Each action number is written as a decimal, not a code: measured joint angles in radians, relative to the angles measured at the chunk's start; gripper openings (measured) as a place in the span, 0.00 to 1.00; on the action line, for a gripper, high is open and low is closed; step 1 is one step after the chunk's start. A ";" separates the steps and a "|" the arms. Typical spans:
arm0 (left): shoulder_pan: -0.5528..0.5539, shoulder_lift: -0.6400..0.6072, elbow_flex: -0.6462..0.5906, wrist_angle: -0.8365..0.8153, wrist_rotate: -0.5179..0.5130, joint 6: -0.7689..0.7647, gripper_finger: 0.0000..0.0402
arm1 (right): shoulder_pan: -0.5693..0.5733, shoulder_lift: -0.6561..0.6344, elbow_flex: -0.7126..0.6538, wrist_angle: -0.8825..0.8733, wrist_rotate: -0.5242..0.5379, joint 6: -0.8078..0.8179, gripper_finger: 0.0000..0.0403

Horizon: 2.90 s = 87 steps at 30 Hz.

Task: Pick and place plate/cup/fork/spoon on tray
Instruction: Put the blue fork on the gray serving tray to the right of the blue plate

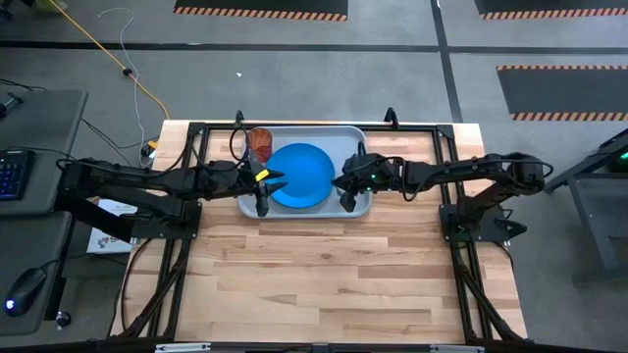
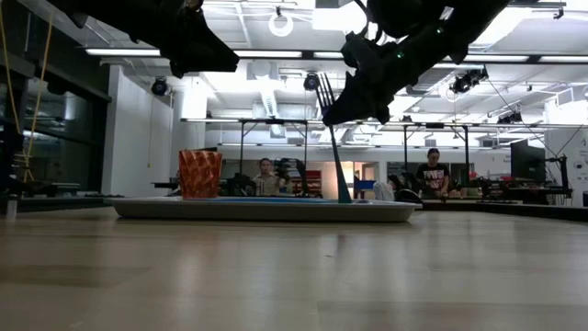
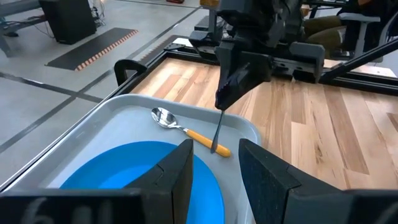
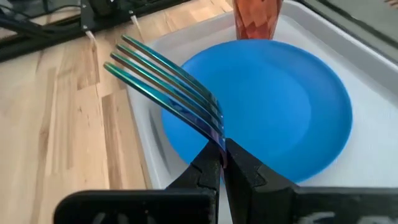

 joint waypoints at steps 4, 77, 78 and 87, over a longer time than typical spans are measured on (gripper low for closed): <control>0.000 0.000 0.000 0.000 0.000 0.000 0.29 | 0.008 0.000 0.000 0.003 0.001 -0.008 0.00; -0.002 0.000 0.000 -0.005 0.002 -0.027 0.29 | -0.413 0.303 0.064 0.016 -0.352 0.385 0.00; -0.002 0.000 0.000 -0.004 0.002 -0.027 0.29 | -0.413 0.302 0.063 0.016 -0.337 0.385 0.00; -0.002 0.000 0.000 -0.014 0.002 -0.027 0.29 | -0.419 0.299 0.063 0.020 -0.203 0.470 0.00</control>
